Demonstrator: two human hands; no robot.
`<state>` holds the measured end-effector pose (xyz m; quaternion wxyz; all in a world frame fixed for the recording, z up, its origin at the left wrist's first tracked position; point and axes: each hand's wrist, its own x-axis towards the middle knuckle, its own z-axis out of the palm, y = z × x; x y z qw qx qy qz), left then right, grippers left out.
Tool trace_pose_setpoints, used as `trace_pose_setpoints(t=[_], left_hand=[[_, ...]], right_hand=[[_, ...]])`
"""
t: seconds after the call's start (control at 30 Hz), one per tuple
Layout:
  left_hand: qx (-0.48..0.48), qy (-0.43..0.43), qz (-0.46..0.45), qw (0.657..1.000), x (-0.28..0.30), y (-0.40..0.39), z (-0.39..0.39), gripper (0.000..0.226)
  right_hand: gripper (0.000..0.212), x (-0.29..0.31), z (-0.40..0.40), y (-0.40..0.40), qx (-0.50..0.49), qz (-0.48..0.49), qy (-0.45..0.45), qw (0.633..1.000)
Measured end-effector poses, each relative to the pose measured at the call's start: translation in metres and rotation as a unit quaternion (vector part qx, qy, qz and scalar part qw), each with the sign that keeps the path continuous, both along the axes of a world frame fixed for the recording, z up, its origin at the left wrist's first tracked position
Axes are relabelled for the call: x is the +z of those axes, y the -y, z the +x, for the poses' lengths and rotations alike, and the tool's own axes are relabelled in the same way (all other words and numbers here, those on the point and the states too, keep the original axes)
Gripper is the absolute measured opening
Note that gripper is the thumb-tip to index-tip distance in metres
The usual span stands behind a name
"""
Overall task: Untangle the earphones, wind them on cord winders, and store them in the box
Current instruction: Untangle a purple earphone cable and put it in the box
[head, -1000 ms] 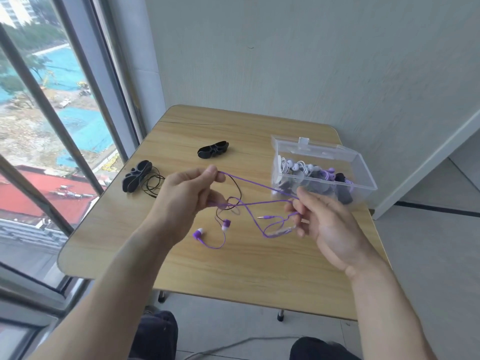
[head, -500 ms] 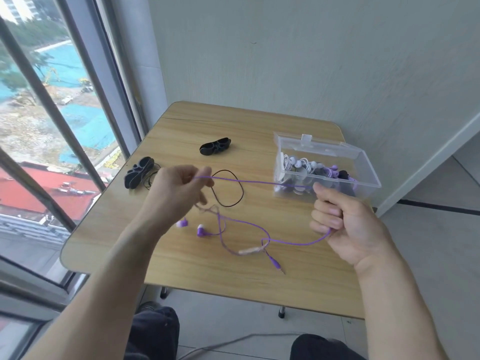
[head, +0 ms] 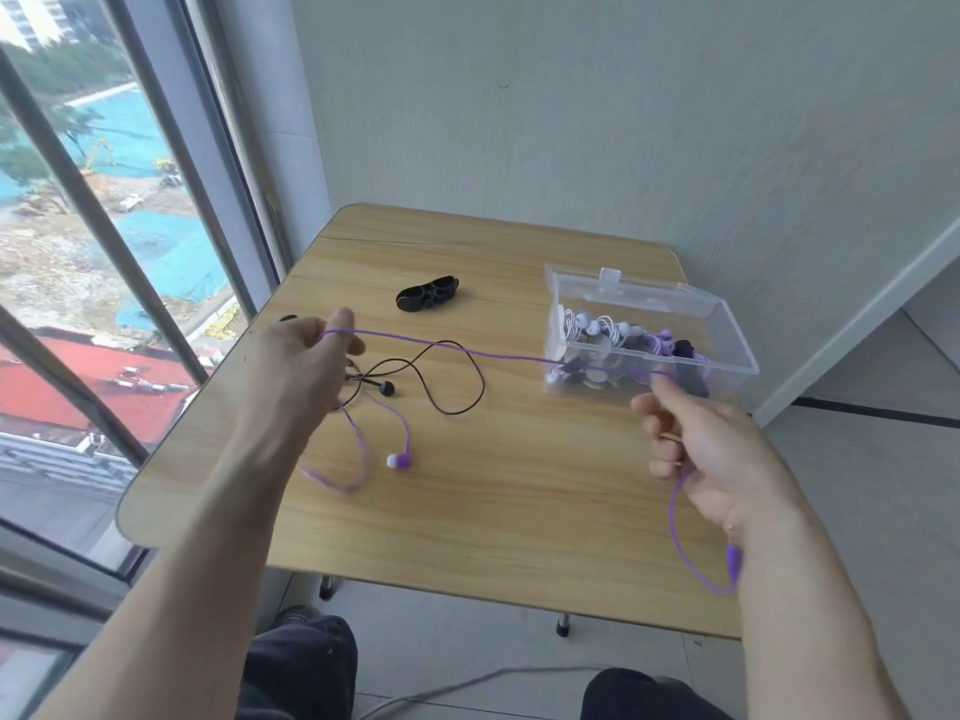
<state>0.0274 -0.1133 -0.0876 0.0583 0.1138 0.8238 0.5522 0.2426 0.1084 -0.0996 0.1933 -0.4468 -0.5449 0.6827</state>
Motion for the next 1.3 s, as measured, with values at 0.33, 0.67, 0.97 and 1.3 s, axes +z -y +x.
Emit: trace_pose_setpoints(t=[0.33,0.67,0.97,1.3], left_hand=[[-0.056,0.023,-0.038,0.997,0.0,0.002,0.002,0.036],[-0.285,-0.069,-0.092,0.952,-0.001,-0.022,0.057,0.016],[-0.344,-0.142,-0.195,0.907,-0.012,-0.011,0.045,0.016],[-0.328,-0.092,-0.24,0.909,-0.011,0.004,0.024,0.034]], right_hand=[[0.024,-0.001,0.002,-0.012,-0.119,0.056,-0.049,0.99],[0.05,-0.007,-0.026,0.084,0.237,0.386,-0.067,0.889],[0.017,-0.003,-0.026,0.058,0.09,0.366,-0.094,0.921],[0.02,0.002,-0.011,0.018,-0.276,0.181,-0.181,0.926]])
